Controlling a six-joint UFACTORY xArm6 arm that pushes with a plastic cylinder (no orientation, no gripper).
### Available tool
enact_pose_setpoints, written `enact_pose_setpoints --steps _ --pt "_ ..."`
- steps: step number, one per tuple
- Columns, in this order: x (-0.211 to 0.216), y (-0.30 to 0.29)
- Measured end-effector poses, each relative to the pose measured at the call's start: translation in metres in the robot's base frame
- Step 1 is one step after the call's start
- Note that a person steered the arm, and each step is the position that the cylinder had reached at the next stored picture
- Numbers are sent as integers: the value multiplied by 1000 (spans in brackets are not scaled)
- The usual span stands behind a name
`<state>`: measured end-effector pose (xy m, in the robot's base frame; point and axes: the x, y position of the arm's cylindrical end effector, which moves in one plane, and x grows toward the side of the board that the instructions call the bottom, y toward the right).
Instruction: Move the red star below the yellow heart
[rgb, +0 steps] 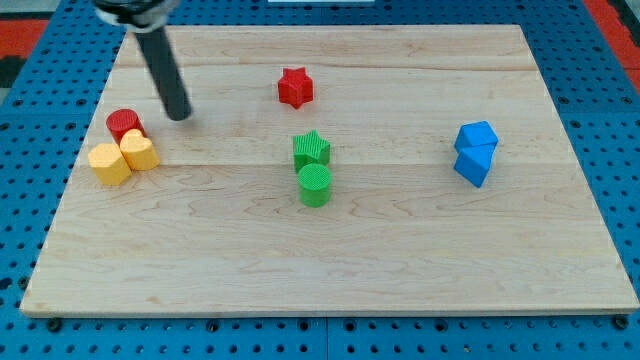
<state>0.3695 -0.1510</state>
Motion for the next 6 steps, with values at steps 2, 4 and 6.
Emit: enact_pose_setpoints --steps 2,4,6 --pt "-10 132" --pt "-57 170" --pt "-49 28"
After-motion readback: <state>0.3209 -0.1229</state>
